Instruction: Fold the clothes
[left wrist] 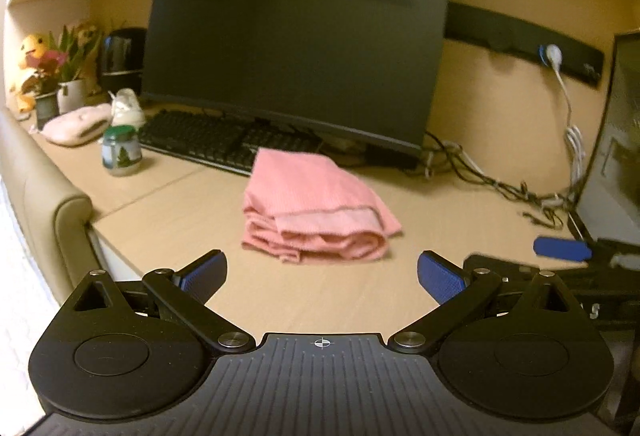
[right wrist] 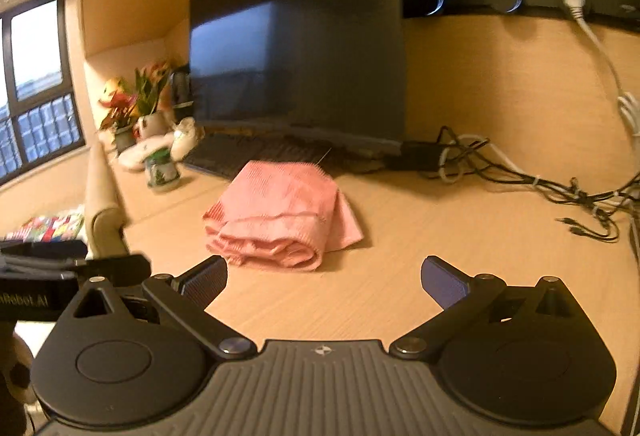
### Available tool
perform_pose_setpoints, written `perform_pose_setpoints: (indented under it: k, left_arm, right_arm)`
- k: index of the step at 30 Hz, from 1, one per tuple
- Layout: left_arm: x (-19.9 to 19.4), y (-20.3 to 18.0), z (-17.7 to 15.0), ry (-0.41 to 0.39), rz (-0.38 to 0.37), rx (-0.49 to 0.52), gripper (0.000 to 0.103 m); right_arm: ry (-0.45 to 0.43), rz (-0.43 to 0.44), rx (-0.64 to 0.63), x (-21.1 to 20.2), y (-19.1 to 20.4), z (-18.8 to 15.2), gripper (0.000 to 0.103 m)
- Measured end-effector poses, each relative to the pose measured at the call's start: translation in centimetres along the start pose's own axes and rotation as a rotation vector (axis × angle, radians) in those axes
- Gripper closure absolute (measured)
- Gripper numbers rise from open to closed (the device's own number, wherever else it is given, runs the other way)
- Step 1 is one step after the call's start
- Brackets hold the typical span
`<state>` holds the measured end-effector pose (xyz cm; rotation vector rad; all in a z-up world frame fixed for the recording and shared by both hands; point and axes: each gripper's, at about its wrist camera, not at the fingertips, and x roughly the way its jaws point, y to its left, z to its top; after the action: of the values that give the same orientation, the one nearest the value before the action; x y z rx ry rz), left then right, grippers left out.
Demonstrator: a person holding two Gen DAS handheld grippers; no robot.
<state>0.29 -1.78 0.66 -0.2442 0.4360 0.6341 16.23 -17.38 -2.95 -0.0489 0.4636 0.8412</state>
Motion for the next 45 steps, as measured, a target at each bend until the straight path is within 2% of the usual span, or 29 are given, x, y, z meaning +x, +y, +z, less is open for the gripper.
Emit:
perform_pose_setpoints:
  k: [6, 14, 45]
  left_arm:
    - [-0.6, 0.1, -0.6, 0.017, 0.029, -0.031, 0.000]
    - [-1.5, -0.2, -0.9, 0.010, 0.025, -0.029, 0.000]
    - [-0.3, -0.5, -1.4, 0.097, 0.032, -0.045, 0.000]
  right_arm:
    - [0.008, 0.017, 0.009, -0.6, -0.3, -0.4, 0.000]
    - [0.018, 0.029, -0.003, -0.9, 0.1, -0.8, 0.000]
    - [0.087, 0.017, 0.015, 0.5, -0.6, -1.8, 0.000]
